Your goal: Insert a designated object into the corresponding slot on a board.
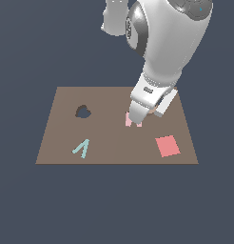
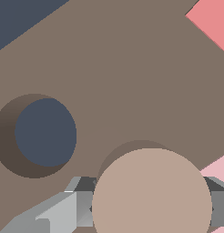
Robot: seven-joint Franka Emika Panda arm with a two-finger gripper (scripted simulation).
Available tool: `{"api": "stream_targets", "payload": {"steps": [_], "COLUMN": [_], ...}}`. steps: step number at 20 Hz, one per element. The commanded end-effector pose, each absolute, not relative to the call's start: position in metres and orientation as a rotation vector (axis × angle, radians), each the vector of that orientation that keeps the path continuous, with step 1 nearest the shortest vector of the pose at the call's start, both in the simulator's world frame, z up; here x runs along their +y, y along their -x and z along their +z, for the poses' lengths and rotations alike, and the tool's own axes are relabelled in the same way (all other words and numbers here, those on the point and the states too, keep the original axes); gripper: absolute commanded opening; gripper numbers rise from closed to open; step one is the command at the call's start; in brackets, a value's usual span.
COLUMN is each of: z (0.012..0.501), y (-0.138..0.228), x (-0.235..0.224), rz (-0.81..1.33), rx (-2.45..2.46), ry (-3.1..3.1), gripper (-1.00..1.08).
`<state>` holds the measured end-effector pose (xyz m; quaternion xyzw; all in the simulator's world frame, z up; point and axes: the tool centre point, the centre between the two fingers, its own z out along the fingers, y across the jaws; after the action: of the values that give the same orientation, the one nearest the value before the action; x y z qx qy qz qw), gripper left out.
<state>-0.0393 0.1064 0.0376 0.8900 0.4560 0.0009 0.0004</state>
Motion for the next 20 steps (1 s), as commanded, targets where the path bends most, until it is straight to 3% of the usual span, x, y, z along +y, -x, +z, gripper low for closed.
{"api": "stream_targets", "payload": {"steps": [1,20], "z": [0.038,0.041], "y": [0.043,0.082], "x": [0.123,0.176], "rz": [0.003,0.001], "rx": [1.606,2.212], "ry": [-2.698,-2.230], "gripper": [-1.00,-1.00]}}
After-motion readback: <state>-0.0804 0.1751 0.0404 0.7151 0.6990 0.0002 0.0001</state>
